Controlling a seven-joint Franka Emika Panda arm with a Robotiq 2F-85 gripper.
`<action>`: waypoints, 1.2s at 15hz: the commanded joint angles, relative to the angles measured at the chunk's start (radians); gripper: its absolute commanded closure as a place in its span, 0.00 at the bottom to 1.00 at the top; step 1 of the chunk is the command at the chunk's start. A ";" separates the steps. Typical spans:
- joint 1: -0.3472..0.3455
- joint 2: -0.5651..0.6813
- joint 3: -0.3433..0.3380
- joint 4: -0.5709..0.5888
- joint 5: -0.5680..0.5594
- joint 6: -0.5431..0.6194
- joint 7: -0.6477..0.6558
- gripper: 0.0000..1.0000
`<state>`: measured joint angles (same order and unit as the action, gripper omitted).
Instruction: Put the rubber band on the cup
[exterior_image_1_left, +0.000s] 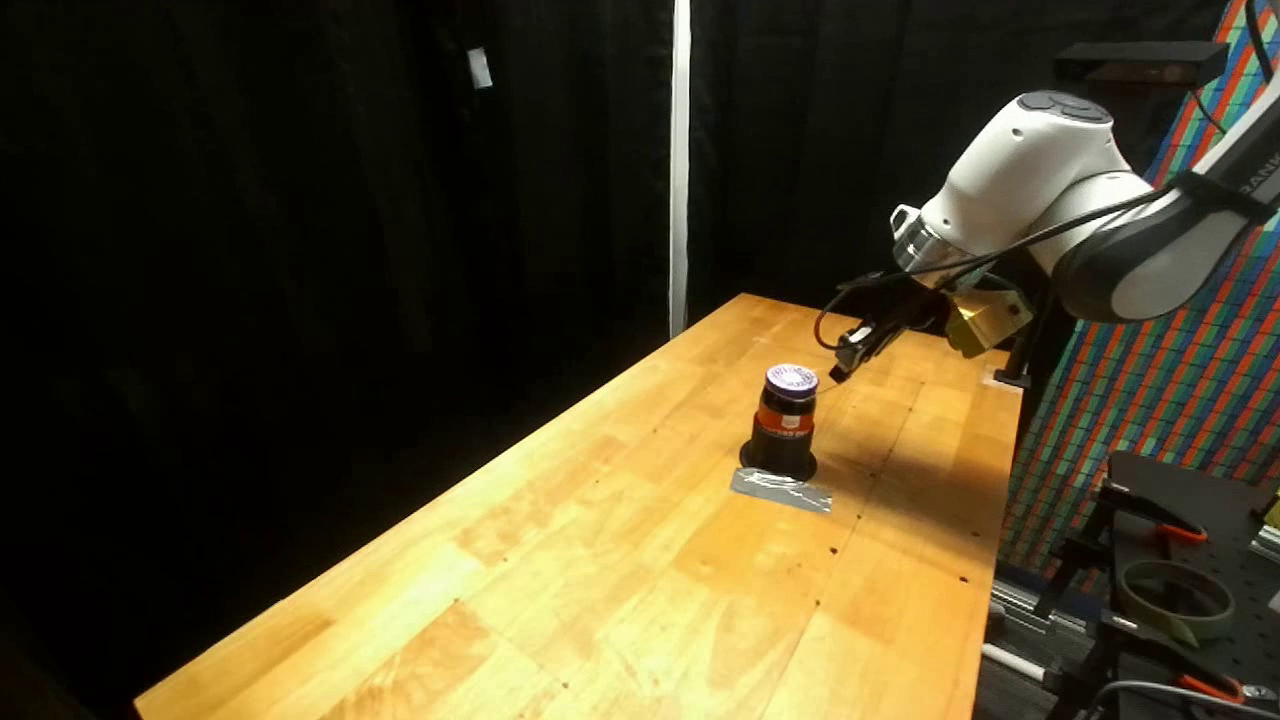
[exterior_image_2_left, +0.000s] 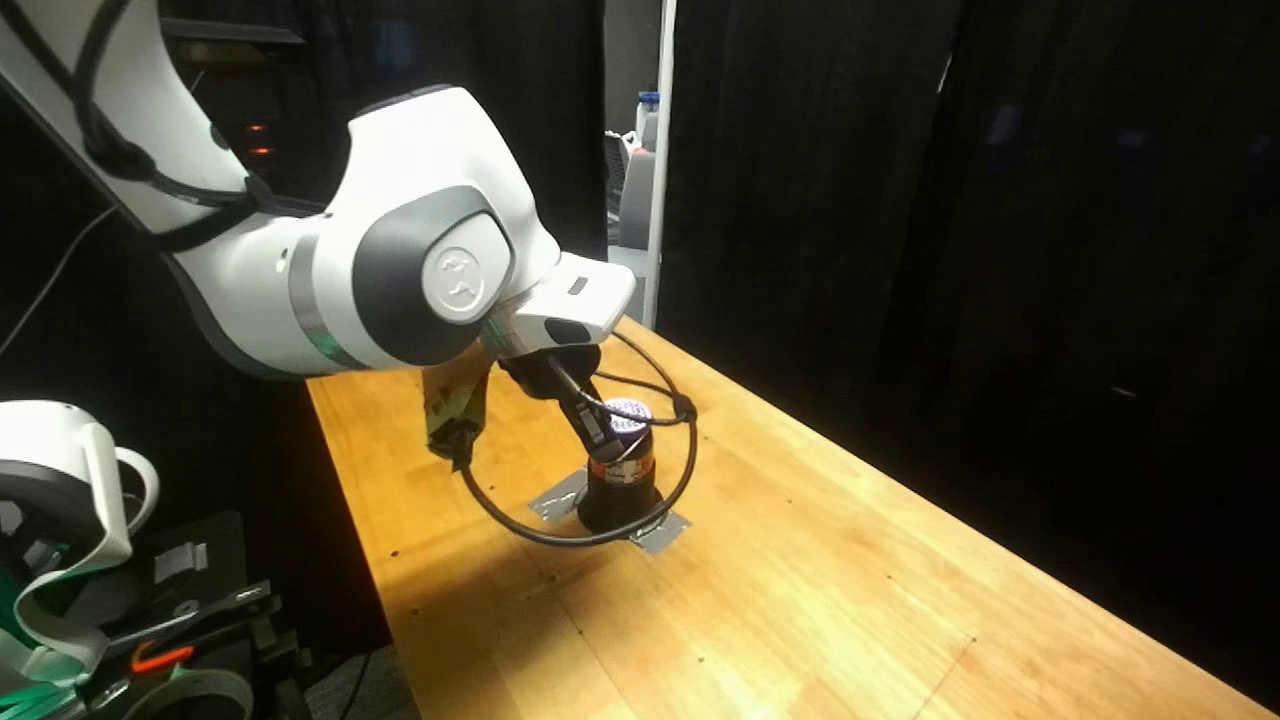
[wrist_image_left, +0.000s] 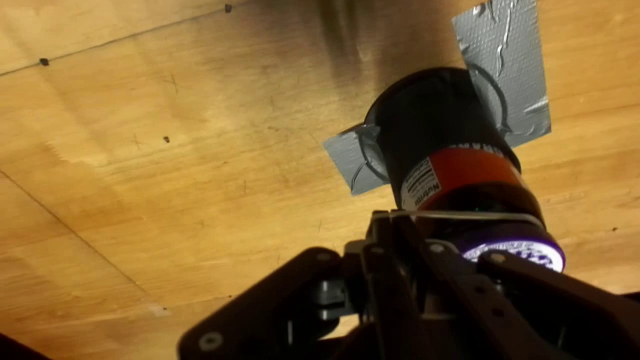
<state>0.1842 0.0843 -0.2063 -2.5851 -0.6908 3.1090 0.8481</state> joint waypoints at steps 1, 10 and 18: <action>0.024 -0.069 -0.087 -0.042 -0.178 0.090 0.195 0.87; 0.014 -0.024 -0.061 -0.178 -0.141 0.329 0.190 0.88; 0.002 -0.082 -0.011 -0.167 -0.235 0.156 0.236 0.40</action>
<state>0.1840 0.0710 -0.2418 -2.7521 -0.8520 3.3731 1.0292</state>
